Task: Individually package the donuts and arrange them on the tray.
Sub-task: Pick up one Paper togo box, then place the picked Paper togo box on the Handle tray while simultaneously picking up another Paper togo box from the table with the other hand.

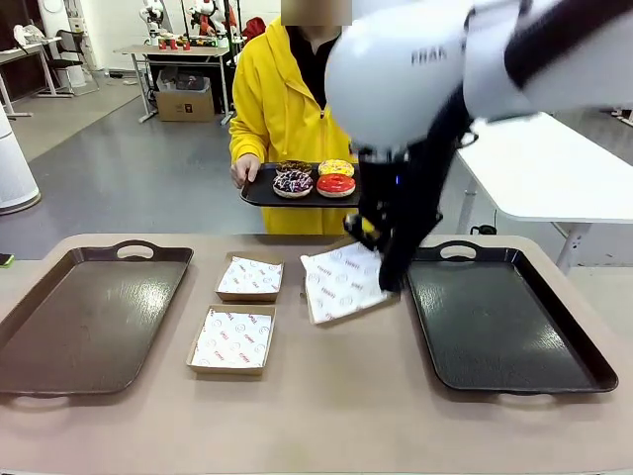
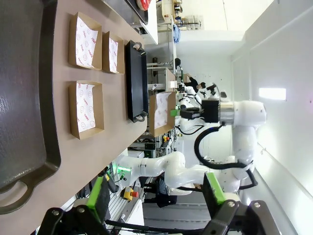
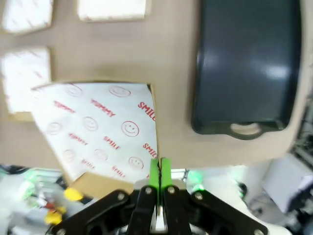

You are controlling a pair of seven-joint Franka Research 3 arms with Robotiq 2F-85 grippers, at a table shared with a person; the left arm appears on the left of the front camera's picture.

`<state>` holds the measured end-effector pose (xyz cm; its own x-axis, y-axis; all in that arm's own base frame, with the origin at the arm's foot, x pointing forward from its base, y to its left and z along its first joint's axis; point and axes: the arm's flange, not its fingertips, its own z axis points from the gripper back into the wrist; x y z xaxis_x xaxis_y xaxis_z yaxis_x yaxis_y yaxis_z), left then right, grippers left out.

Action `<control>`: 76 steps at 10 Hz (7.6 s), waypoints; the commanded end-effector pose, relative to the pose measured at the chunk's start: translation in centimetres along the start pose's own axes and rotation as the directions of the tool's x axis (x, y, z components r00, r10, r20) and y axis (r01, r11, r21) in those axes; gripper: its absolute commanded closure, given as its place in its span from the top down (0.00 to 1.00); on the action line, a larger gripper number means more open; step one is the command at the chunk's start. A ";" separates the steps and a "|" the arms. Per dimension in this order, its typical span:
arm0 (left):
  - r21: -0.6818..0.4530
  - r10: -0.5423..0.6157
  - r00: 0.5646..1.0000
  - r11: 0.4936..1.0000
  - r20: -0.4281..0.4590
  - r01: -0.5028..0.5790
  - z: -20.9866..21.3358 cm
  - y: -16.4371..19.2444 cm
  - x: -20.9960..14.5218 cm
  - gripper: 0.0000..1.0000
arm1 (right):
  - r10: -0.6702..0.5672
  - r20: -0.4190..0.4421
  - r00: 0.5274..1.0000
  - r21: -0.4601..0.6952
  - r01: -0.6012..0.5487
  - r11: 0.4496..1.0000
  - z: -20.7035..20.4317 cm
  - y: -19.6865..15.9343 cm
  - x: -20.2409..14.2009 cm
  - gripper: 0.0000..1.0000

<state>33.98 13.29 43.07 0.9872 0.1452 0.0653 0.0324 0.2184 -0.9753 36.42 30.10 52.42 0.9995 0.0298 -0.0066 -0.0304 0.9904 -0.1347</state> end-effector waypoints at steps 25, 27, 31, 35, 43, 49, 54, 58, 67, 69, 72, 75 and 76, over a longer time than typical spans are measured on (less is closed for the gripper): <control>-0.007 0.001 1.000 1.000 0.013 -0.001 0.0 -0.1 0.0 1.00 | -0.084 -0.023 0.996 0.103 0.086 0.991 3.3 0.5 17.7 0.00; -0.007 0.001 1.000 1.000 0.013 -0.001 0.0 -0.1 0.0 1.00 | -0.084 -0.023 0.996 0.103 0.086 0.991 3.3 0.5 17.7 0.00; -0.007 0.001 1.000 1.000 0.013 -0.001 0.0 -0.1 0.0 1.00 | -0.084 -0.023 0.996 0.103 0.086 0.991 3.3 0.5 17.7 0.00; 0.000 0.000 1.000 1.000 0.000 0.000 0.0 0.0 0.0 1.00 | -0.083 -0.008 0.997 0.092 0.083 0.992 3.4 0.8 18.1 0.01; 0.549 0.108 0.957 0.834 -0.267 0.059 -16.4 -15.2 5.6 1.00 | -0.071 -0.035 0.997 0.129 0.075 0.989 2.5 -16.1 4.1 0.01; 0.879 0.162 0.958 0.456 -0.236 0.140 -32.1 -8.9 5.4 1.00 | 0.006 -0.012 1.000 0.142 -0.005 0.990 -7.3 -18.1 1.8 0.01; 0.937 0.033 0.981 0.303 -0.191 0.172 -35.8 -3.6 2.4 1.00 | 0.007 -0.035 0.999 0.120 -0.003 0.993 -9.1 -18.2 1.6 0.01; 0.922 0.047 0.973 0.332 -0.226 0.198 -35.9 -3.4 2.8 1.00 | 0.007 -0.035 0.999 0.120 -0.003 0.993 -9.1 -18.2 1.6 0.01; 0.947 0.067 0.993 0.311 -0.101 0.075 -37.2 -2.6 0.2 1.00 | 0.002 -0.071 0.997 0.162 0.010 0.987 -12.7 -21.6 -2.2 0.01; 0.947 0.067 0.993 0.313 -0.098 0.072 -37.5 -1.5 -0.9 1.00 | -0.008 -0.082 0.997 0.163 0.022 0.986 -14.2 -22.4 -2.5 0.01; 0.955 0.080 0.994 0.293 -0.075 0.049 -37.8 0.6 -1.1 1.00 | -0.050 -0.084 0.995 0.186 0.064 0.980 -16.4 -22.5 -1.1 0.01; 0.956 0.088 0.991 0.285 -0.098 0.069 -38.1 1.7 -1.0 1.00 | -0.093 -0.098 0.991 0.203 0.111 0.973 -17.7 -22.4 0.7 0.01; 0.957 0.097 0.990 0.282 -0.105 0.074 -38.2 2.1 -0.9 1.00 | -0.101 -0.113 0.988 0.209 0.123 0.970 -18.2 -22.5 1.3 0.01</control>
<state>38.99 -22.76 33.53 0.9963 0.0531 -0.0678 -0.0585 0.9951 -0.0803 37.43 5.46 37.68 0.9929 -0.0623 -0.1016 0.0669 0.9969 0.0423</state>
